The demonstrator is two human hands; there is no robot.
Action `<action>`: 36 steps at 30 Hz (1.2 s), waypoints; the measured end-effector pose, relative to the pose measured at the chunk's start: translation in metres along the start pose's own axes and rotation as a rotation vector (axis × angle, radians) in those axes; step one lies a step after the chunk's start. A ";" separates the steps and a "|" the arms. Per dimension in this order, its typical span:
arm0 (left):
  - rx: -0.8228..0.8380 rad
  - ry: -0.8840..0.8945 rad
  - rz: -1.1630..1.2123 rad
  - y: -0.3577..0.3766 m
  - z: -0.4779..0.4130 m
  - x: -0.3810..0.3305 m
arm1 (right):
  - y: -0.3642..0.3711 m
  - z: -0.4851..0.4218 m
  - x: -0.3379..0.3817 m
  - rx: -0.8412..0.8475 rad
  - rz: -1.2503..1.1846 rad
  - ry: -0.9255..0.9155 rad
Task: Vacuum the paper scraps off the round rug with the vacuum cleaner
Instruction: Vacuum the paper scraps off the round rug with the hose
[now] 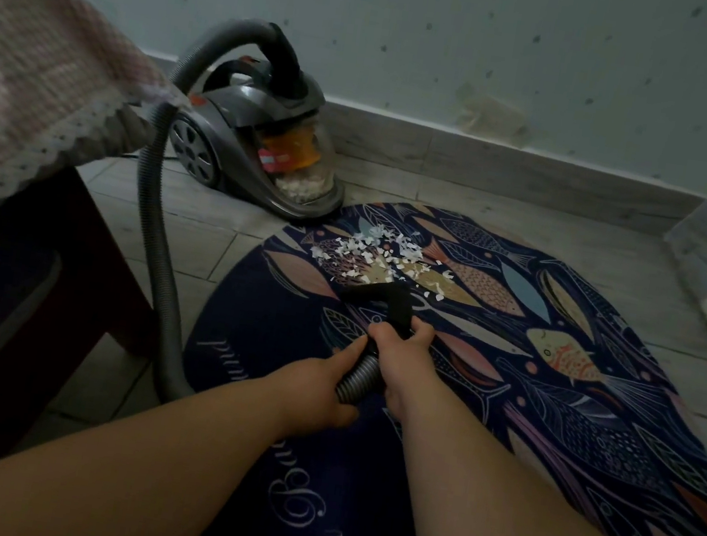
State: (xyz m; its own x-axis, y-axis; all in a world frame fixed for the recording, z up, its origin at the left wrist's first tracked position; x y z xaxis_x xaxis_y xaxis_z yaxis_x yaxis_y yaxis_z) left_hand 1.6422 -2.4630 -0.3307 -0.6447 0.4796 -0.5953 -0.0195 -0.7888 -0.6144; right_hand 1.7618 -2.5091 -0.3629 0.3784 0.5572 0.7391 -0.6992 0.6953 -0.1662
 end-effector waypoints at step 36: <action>0.114 0.146 0.039 0.059 -0.085 -0.060 | -0.111 -0.025 -0.014 -0.322 -0.081 -0.049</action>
State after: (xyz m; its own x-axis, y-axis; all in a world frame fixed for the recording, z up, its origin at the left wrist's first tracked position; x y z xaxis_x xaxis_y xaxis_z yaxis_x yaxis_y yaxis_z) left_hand 1.7450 -2.5051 -0.3754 -0.5291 0.4922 -0.6912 -0.0888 -0.8422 -0.5318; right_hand 1.8492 -2.5833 -0.3709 0.3900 0.4775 0.7873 -0.4376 0.8484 -0.2978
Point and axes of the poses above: each hand's wrist, its own z-axis away from the middle knuckle, its own y-axis out of the palm, x = y × z, the point moved 4 cm from there along -z, towards the middle knuckle, and after that the axes turned 6 degrees about z, right-handed, at the moved point
